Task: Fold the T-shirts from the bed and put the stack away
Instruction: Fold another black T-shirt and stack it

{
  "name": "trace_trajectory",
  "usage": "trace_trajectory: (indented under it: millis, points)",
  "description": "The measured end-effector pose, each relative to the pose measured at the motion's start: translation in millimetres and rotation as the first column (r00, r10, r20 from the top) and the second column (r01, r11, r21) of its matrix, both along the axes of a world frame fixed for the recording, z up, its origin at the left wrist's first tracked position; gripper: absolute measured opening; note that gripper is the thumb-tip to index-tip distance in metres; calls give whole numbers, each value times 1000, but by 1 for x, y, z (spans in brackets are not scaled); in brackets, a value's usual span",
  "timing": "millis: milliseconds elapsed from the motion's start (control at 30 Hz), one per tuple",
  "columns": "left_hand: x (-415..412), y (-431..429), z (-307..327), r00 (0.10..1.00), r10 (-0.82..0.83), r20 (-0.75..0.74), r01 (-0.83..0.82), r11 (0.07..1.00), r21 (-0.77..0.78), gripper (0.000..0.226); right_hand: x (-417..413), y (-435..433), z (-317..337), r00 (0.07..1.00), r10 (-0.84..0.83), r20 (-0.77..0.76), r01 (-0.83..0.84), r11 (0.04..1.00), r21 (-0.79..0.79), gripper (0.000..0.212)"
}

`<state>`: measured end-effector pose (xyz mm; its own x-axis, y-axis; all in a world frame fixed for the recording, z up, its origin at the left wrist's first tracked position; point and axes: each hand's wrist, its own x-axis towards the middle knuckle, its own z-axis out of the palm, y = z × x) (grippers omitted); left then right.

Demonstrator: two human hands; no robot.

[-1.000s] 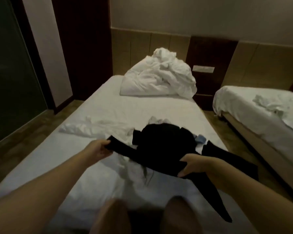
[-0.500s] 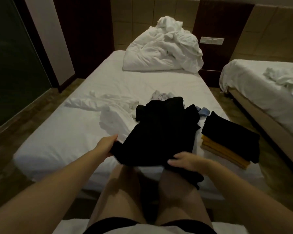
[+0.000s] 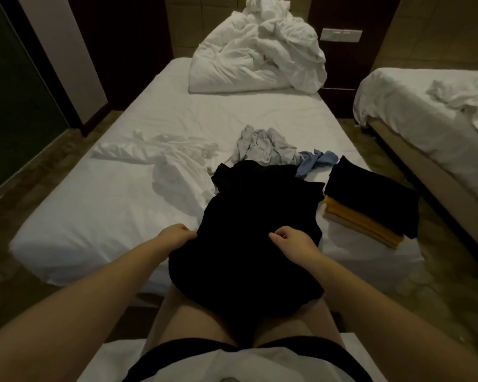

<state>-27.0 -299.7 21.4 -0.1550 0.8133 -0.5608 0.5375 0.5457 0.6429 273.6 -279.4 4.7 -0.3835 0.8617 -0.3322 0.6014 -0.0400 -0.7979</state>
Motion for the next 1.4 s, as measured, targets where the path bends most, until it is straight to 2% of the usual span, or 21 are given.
trace_trajectory:
  millis: [67,167,233,300,400,500,600,700,767,800,867,933,1000,1067,1133,1233,1333,1367,1400]
  points:
    - [1,4,-7,999,-42,-22,43,999,26,11,8,12,-10,996,-54,71,55,998,-10,37]
    - [3,11,-17,998,-47,30,46,999,23,15,25,30,-27,976,-169,139,178,982,-57,53]
    - [5,17,-21,997,-48,65,47,999,8,16,32,39,-36,959,-267,98,281,942,-183,62]
    - [9,23,-22,994,-39,101,40,999,-10,18,32,42,-39,955,-286,73,295,905,-306,64]
    - [21,37,-22,993,-39,109,39,999,5,16,32,44,-45,968,-238,84,253,918,-305,47]
    - [47,50,-18,967,-35,251,43,999,-28,15,21,40,-33,955,-281,-90,240,918,-316,28]
    - [92,55,-16,890,33,455,25,992,-121,26,-4,19,1,942,-127,-312,39,961,-274,23]
    - [127,57,-20,823,134,552,-50,985,-163,24,-20,4,21,930,59,-364,-161,953,-258,17]
    - [137,57,-23,838,118,534,-68,991,-112,13,-18,6,21,916,-13,-402,-111,953,-283,15]
    - [138,58,-23,838,110,535,-72,993,-92,16,-15,12,19,898,-153,-412,17,949,-316,13]
    - [136,58,-19,805,99,585,-47,993,-104,24,1,35,6,781,-503,-371,334,838,-431,14]
    - [130,55,-11,759,67,647,30,990,-137,26,18,58,-8,663,-696,-277,481,679,-554,32]
    - [124,51,-10,729,3,684,118,984,-130,29,26,75,-18,583,-776,-240,450,554,-700,50]
    - [120,47,-8,729,-53,683,191,973,-129,32,21,84,-16,473,-831,-291,332,474,-815,45]
    - [117,47,-9,735,-128,666,276,953,-121,30,9,89,-5,368,-858,-359,300,475,-827,38]
    - [113,55,0,748,-175,641,350,924,-156,16,1,96,16,240,-858,-454,301,511,-805,36]
    - [114,74,18,848,-121,515,250,950,-188,40,3,96,51,116,-763,-636,172,646,-744,49]
    - [116,81,28,851,-78,520,179,973,-148,50,3,95,66,134,-702,-700,153,712,-685,48]
    - [119,88,40,826,-38,563,105,991,-88,58,2,92,80,203,-632,-748,145,775,-615,44]
